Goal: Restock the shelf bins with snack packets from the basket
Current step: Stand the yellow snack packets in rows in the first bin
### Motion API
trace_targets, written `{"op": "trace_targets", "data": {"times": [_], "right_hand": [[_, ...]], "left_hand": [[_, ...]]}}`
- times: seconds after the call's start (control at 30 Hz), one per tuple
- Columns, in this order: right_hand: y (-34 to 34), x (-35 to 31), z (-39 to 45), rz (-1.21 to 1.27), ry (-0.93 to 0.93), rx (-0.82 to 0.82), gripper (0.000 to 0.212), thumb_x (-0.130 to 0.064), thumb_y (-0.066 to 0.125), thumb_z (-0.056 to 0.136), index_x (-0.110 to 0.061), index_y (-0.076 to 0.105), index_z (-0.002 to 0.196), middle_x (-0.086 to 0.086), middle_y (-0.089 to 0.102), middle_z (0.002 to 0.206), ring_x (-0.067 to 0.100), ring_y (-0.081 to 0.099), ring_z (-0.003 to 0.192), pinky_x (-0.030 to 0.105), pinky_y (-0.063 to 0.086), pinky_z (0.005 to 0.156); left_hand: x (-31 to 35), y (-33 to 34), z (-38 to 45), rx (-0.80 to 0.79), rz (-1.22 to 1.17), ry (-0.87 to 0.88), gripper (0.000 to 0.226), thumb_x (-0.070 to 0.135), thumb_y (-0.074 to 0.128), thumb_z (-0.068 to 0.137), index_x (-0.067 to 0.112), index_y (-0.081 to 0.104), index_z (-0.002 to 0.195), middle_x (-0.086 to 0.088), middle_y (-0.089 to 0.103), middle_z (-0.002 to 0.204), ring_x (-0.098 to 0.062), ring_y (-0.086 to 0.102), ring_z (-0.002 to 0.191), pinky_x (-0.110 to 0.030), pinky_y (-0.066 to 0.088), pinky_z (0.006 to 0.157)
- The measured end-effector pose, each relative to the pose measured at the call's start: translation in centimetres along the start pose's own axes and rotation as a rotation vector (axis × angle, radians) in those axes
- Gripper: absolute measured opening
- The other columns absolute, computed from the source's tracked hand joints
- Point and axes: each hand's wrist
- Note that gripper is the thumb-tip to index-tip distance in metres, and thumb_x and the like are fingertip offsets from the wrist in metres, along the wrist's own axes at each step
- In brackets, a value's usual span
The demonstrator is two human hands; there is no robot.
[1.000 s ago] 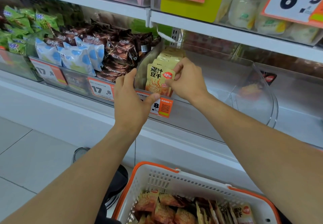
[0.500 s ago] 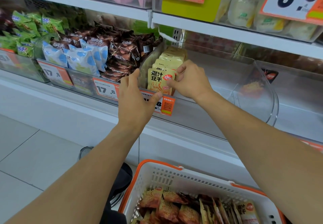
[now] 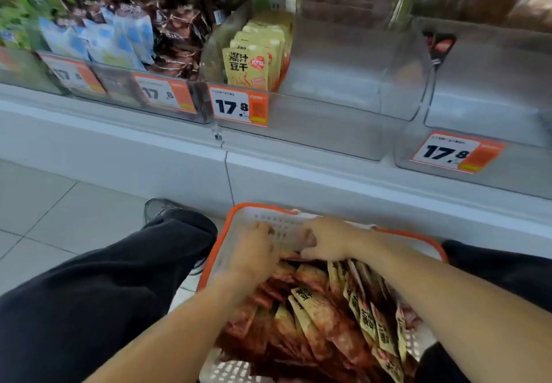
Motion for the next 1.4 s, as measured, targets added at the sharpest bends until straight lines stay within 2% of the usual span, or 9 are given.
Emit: {"op": "trace_targets", "data": {"times": [0.1, 0.27, 0.43, 0.73, 0.9, 1.07, 1.2, 1.27, 1.4], "right_hand": [[4.5, 2.1, 0.2, -0.065, 0.118, -0.129, 0.045, -0.034, 0.069, 0.089, -0.006, 0.061, 0.124, 0.013, 0.067, 0.116, 0.034, 0.062, 0.105, 0.037, 0.052, 0.084], [8.8, 3.8, 0.0, -0.068, 0.150, -0.146, 0.054, -0.034, 0.069, 0.090, -0.016, 0.051, 0.138, 0.010, 0.060, 0.128, 0.032, 0.055, 0.121, 0.042, 0.048, 0.099], [10.6, 3.6, -0.9, -0.109, 0.170, -0.092, 0.024, -0.043, 0.067, 0.092, -0.022, 0.059, 0.083, 0.011, 0.064, 0.109, 0.028, 0.047, 0.124, 0.043, 0.049, 0.091], [12.0, 4.0, -3.6, -0.028, 0.023, -0.019, 0.022, -0.025, 0.066, 0.091, -0.018, 0.074, 0.110, 0.005, 0.071, 0.106, 0.028, 0.050, 0.118, 0.039, 0.046, 0.095], [12.5, 4.1, -5.8, 0.168, -0.050, 0.041, 0.026, -0.017, 0.067, 0.089, -0.022, 0.075, 0.113, -0.007, 0.073, 0.101, 0.009, 0.058, 0.084, 0.020, 0.040, 0.077], [12.3, 4.4, -6.1, 0.456, 0.148, 0.108, 0.052, -0.028, 0.066, 0.094, -0.022, 0.047, 0.141, -0.003, 0.063, 0.124, 0.013, 0.063, 0.104, 0.033, 0.052, 0.095], [10.5, 4.1, -5.7, 0.422, 0.237, 0.084, 0.083, -0.037, 0.067, 0.093, -0.013, 0.019, 0.156, 0.009, 0.050, 0.143, 0.022, 0.056, 0.121, 0.032, 0.047, 0.097], [9.6, 3.5, -5.1, 0.428, 0.289, 0.035, 0.087, -0.039, 0.064, 0.094, -0.008, 0.013, 0.157, 0.014, 0.059, 0.133, 0.022, 0.065, 0.104, 0.031, 0.055, 0.083], [6.4, 1.3, -4.5, 0.625, 0.202, -0.088, 0.055, -0.036, 0.066, 0.094, -0.011, 0.049, 0.141, 0.008, 0.067, 0.114, 0.024, 0.071, 0.089, 0.042, 0.061, 0.079]], "left_hand": [[-2.5, 5.7, -3.6, -0.205, 0.046, -0.096, 0.039, 0.038, 0.056, 0.088, 0.015, 0.055, 0.120, -0.004, 0.053, 0.120, -0.027, 0.052, 0.116, -0.038, 0.043, 0.096], [-3.2, 7.8, -5.1, -0.200, 0.210, -0.065, 0.053, 0.045, 0.050, 0.096, 0.022, 0.044, 0.144, 0.001, 0.039, 0.143, -0.023, 0.039, 0.132, -0.040, 0.033, 0.111], [-2.6, 7.4, -4.5, -0.285, 0.263, -0.065, 0.052, 0.044, 0.051, 0.096, 0.019, 0.046, 0.141, -0.006, 0.040, 0.142, -0.028, 0.039, 0.132, -0.043, 0.037, 0.108], [0.4, 7.8, -4.8, -0.161, 0.266, -0.053, 0.027, 0.041, 0.051, 0.097, 0.017, 0.053, 0.084, -0.008, 0.062, 0.104, -0.030, 0.054, 0.109, -0.041, 0.047, 0.088], [0.6, 8.5, -5.0, -0.206, 0.030, -0.223, 0.028, 0.038, 0.069, 0.090, 0.012, 0.061, 0.099, -0.004, 0.069, 0.091, -0.022, 0.065, 0.090, -0.031, 0.047, 0.072], [0.9, 7.6, -4.4, -0.252, -0.218, -0.371, 0.029, 0.025, 0.084, 0.079, 0.014, 0.065, 0.097, 0.004, 0.067, 0.077, -0.010, 0.061, 0.073, -0.031, 0.052, 0.073], [2.3, 4.0, -3.6, -0.473, -0.138, -0.200, 0.018, 0.019, 0.078, 0.083, 0.025, 0.067, 0.071, 0.003, 0.069, 0.075, -0.013, 0.063, 0.070, -0.023, 0.048, 0.065], [3.1, 1.1, -2.9, -0.690, 0.064, 0.021, 0.018, 0.020, 0.071, 0.087, 0.030, 0.067, 0.072, 0.006, 0.067, 0.075, -0.013, 0.062, 0.071, -0.023, 0.048, 0.065], [3.8, -4.8, -1.0, -0.888, 0.334, 0.244, 0.011, 0.028, 0.064, 0.094, 0.037, 0.065, 0.088, -0.001, 0.066, 0.093, -0.013, 0.060, 0.080, -0.033, 0.050, 0.077]]}}
Point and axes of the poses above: each hand's wrist, its own z-axis towards the middle knuckle, its own y-axis out of the palm, x = y × z
